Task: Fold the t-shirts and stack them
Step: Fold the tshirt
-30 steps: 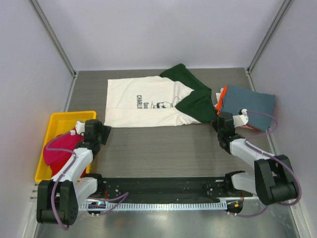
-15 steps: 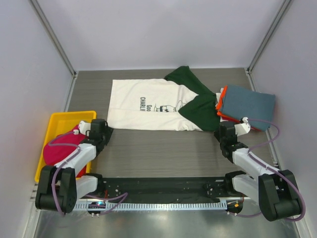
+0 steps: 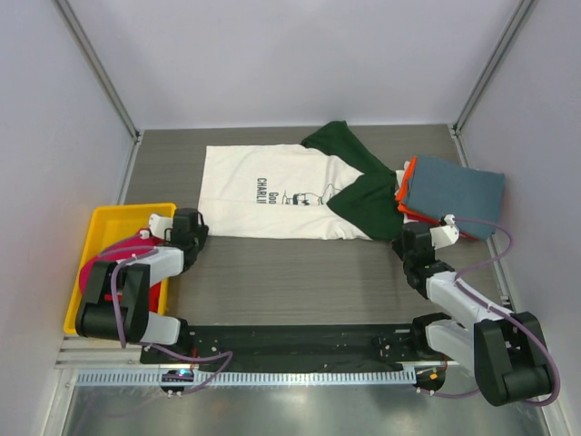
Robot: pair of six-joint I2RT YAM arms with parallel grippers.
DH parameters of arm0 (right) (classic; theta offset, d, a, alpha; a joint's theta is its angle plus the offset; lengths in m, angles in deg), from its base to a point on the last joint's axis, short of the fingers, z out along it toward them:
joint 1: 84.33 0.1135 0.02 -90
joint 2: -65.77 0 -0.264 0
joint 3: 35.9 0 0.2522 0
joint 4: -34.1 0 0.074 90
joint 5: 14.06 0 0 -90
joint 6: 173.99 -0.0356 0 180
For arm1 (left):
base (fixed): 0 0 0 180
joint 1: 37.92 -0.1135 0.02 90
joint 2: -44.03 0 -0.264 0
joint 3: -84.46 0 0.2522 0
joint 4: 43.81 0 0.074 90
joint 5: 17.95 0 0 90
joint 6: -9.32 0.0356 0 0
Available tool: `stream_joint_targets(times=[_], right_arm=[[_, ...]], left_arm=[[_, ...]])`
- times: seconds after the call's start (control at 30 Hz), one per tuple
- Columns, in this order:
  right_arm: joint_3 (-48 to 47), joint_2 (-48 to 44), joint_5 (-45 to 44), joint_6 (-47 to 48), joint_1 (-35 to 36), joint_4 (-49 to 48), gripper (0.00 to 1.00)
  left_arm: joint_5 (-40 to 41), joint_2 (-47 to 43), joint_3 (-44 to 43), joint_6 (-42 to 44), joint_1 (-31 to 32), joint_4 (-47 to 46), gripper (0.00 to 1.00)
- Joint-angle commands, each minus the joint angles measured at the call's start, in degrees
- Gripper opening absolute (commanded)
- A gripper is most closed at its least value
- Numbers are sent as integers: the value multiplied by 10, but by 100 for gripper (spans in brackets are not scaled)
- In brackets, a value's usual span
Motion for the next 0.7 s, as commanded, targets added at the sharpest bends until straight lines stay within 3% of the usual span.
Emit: stream_joint_targets(times=[0.0, 0.03, 0.1, 0.23, 0.33, 0.53, 0.67], right_arm=[[3, -17, -19, 8, 2, -7, 1], [2, -19, -20, 7, 2, -6, 1], [2, -21, -21, 5, 2, -5, 1], [-6, -9, -28, -5, 2, 3, 1], [-30, -6, -34, -11, 2, 33, 1], [-106, -43, -62, 9, 3, 129, 1], [-117, -65, -61, 12, 2, 175, 1]], left_arm=[[41, 16, -15, 3, 2, 6, 26], [48, 15, -17, 4, 2, 19, 11], [52, 15, -16, 2, 2, 22, 0], [44, 17, -30, 8, 2, 45, 0], [49, 10, -74, 25, 2, 123, 0], [77, -75, -132, 59, 2, 219, 0], [83, -128, -127, 66, 2, 254, 0]])
